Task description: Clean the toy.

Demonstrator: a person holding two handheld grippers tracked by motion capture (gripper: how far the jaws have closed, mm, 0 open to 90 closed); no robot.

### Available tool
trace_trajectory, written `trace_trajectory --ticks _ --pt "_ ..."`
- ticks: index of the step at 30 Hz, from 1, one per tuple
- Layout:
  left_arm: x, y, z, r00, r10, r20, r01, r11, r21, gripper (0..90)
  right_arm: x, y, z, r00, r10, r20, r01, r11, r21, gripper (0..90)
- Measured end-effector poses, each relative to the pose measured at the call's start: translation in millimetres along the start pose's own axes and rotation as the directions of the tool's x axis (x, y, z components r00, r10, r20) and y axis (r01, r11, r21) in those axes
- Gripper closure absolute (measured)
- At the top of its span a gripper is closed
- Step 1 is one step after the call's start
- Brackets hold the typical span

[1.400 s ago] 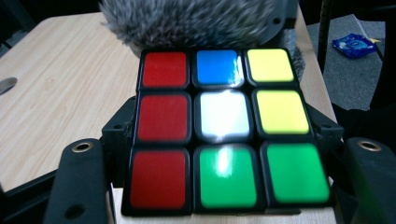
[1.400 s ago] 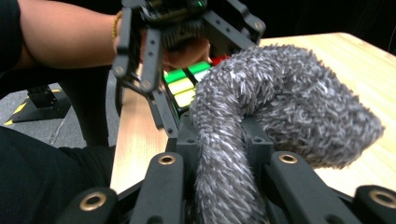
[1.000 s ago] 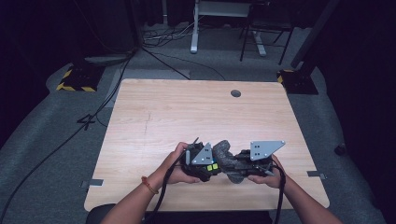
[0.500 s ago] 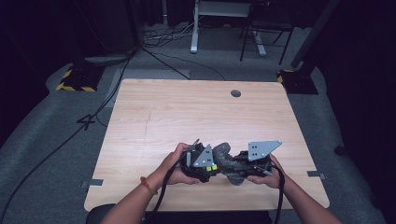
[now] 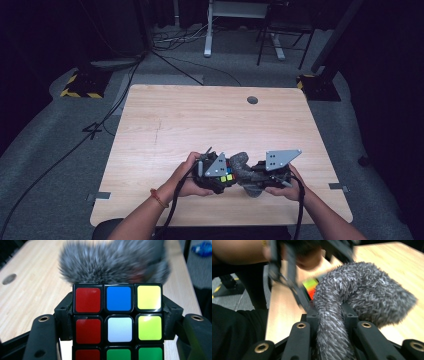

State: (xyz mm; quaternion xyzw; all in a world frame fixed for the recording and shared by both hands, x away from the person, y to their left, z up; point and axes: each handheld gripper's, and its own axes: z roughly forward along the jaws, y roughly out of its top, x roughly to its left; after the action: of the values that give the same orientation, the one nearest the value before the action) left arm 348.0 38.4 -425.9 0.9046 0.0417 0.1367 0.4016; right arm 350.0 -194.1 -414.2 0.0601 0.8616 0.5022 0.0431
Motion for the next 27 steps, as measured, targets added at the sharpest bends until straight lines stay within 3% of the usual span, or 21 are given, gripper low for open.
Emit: trace_trajectory --ticks 5,8,12,16,18,19,22,24,27 --pt "-4.1 5.5 10.3 0.9996 0.027 -0.005 -0.027 0.9987 0.043 32.9 8.6 10.9 6.2 0.9991 -0.035 -0.023 0.035 0.999 -0.002 74.5" --pt "-0.5 1.5 9.6 1.0000 0.001 -0.004 -0.001 0.9992 0.040 33.1 8.5 11.5 7.8 0.9995 -0.031 -0.005 0.031 0.999 0.007 74.5" --pt "8.5 -2.4 -3.4 0.9986 -0.051 -0.014 0.050 0.9985 -0.022 33.2 -2.5 1.0 -1.8 0.9986 0.022 0.049 -0.022 1.000 0.015 74.5" --pt "13.6 -4.8 -16.4 0.9955 -0.094 -0.010 0.093 0.9900 -0.107 33.2 -20.9 -17.2 -8.7 0.9910 0.095 0.095 -0.099 0.994 0.037 74.4" --pt "14.0 -3.5 -21.3 0.9948 -0.102 -0.004 0.100 0.9844 -0.145 33.3 -28.9 -24.8 -6.5 0.9871 0.140 0.078 -0.144 0.988 0.048 74.3" --pt "13.0 -2.4 -22.3 0.9956 -0.093 -0.010 0.091 0.9853 -0.145 33.3 -30.6 -27.1 -3.7 0.9865 0.147 0.072 -0.151 0.987 0.059 74.3" --pt "10.4 -2.3 -20.4 0.9972 -0.074 -0.011 0.072 0.9884 -0.133 33.2 -27.6 -26.2 1.7 0.9905 0.137 0.010 -0.137 0.990 0.041 74.2" --pt "11.8 -4.0 -20.6 0.9963 -0.084 0.014 0.085 0.9848 -0.151 33.1 -24.4 -23.0 0.4 0.9935 0.114 -0.008 -0.114 0.993 0.013 74.2" --pt "14.7 -7.1 -23.1 0.9914 -0.107 0.076 0.119 0.9755 -0.185 32.7 -21.0 -22.0 -3.7 0.9917 0.118 -0.051 -0.120 0.992 -0.044 74.4"
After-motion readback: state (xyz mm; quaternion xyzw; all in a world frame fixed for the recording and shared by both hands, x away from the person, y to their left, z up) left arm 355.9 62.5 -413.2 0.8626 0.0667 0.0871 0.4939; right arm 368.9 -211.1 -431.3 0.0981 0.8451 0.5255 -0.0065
